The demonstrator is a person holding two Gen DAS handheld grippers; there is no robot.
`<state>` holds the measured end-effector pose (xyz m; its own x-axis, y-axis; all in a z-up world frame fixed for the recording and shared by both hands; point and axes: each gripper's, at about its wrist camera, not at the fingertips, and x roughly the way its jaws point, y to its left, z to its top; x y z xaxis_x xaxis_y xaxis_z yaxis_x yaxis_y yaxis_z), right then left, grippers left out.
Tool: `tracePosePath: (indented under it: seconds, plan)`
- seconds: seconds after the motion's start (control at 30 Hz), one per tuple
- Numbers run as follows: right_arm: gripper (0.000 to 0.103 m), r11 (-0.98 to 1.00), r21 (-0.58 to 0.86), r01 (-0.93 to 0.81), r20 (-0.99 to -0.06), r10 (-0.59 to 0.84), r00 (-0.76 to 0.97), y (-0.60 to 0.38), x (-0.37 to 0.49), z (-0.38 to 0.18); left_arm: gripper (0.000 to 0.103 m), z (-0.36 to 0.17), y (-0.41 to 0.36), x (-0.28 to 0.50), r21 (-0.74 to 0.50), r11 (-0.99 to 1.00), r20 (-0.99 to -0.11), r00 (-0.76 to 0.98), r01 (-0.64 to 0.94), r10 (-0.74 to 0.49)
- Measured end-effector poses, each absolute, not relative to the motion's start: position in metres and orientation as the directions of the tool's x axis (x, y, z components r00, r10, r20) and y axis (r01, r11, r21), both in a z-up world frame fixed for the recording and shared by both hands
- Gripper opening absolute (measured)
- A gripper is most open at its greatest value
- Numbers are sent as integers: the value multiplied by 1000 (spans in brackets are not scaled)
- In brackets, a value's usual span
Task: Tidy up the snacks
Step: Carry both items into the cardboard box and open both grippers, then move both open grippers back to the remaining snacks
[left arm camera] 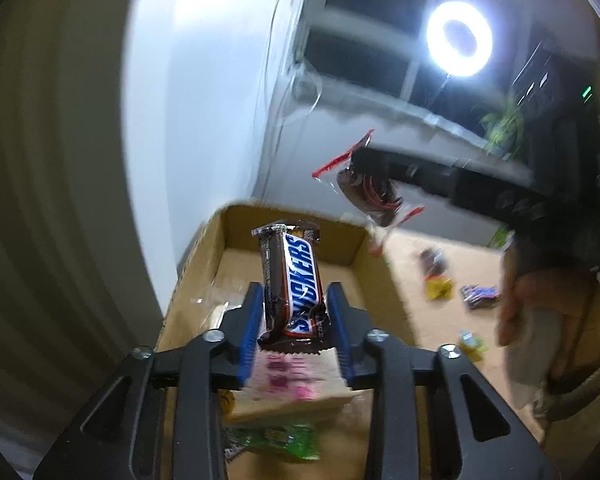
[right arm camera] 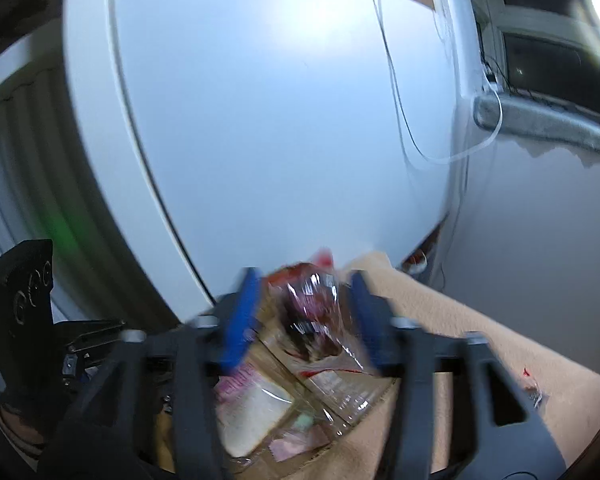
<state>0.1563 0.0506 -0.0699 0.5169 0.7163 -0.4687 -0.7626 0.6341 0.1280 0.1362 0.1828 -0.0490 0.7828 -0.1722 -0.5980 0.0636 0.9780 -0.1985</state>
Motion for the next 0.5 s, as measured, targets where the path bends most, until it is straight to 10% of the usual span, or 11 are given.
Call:
tracePosePath:
  seconds: [0.1,0.5]
  plan:
    - [75,662,95,-743,-461,691,557,39,147,-74,80,-53,181,127,-174,985,-587,801,15,-116]
    - [103,775,-45,-630,-438,552,710,-3,83,-70,80,-19,166,79,-78,997,-536,844,-21,-24]
